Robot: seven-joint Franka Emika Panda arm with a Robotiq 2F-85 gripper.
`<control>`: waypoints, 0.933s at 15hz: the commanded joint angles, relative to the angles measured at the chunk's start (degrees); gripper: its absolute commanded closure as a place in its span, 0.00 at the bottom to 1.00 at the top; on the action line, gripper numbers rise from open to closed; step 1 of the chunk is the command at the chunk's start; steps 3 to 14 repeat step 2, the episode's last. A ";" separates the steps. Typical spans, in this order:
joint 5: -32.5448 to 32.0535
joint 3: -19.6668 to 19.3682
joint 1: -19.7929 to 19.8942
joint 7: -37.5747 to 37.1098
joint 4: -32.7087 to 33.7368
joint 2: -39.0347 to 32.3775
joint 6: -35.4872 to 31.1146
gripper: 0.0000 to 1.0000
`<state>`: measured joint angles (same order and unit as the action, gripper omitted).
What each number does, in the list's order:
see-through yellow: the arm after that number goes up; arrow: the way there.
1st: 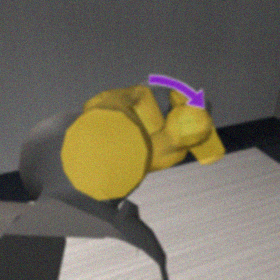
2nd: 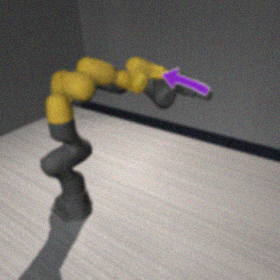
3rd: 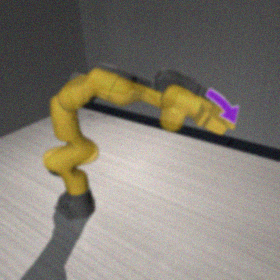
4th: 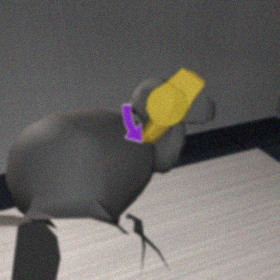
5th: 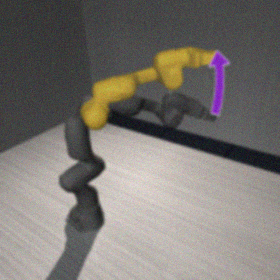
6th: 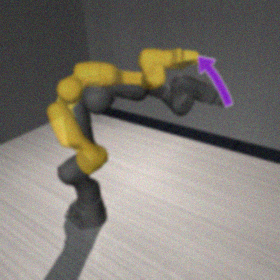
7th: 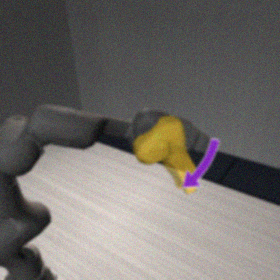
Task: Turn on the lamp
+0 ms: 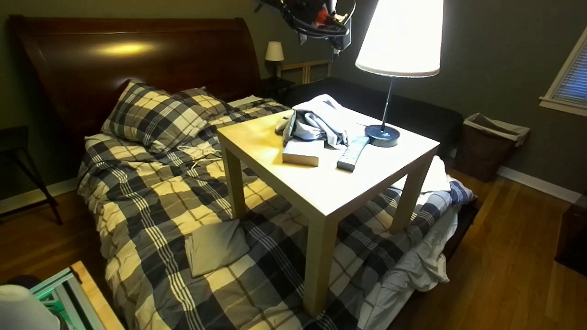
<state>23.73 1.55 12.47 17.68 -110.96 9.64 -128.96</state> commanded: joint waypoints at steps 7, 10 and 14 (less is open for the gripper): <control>-0.95 -3.69 -3.76 -0.64 -0.30 0.14 -0.08 0.00; -0.95 -3.69 -3.76 -0.64 -0.30 0.14 -0.08 0.00; -0.95 -3.69 -3.76 -0.64 -0.30 0.14 -0.08 0.00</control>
